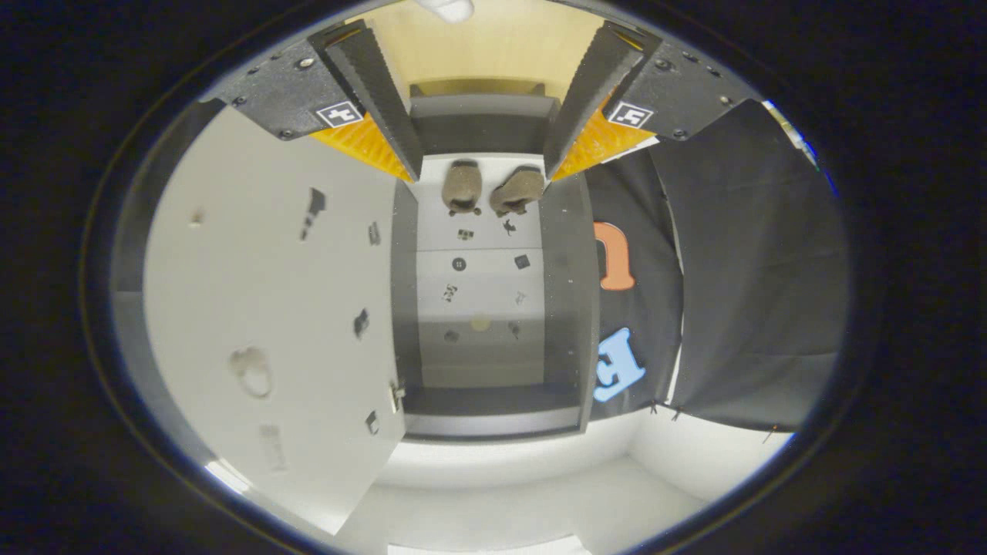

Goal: Open the shoe cabinet door, grab the shoes and put them into the shoe cabinet, then close the shoe cabinet door.

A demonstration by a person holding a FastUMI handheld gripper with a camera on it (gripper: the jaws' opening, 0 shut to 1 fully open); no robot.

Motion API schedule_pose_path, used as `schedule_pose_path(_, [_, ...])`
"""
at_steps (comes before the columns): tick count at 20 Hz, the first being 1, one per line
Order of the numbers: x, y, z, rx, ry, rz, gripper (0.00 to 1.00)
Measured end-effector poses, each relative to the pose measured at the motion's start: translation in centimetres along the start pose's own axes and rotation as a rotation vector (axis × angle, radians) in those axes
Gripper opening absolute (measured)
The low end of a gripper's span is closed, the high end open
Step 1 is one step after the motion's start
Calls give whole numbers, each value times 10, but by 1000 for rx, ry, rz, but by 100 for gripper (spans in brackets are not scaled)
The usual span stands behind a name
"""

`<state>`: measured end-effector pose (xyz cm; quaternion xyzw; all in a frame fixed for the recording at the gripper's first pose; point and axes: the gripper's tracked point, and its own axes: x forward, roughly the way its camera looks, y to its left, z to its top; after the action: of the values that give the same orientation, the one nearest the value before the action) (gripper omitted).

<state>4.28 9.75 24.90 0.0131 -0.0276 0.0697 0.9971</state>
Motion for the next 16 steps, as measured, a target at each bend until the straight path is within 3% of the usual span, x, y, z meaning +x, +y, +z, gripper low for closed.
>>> schedule_pose_path(4, [-62,-30,8,5,-13,-10,100])
schedule_pose_path(9, [-114,-114,21,20,-39,-115,100])
schedule_pose_path(12, [-125,-183,27,32,-61,-207,100])
schedule_pose_path(16, [-107,-250,26,66,-44,-234,100])
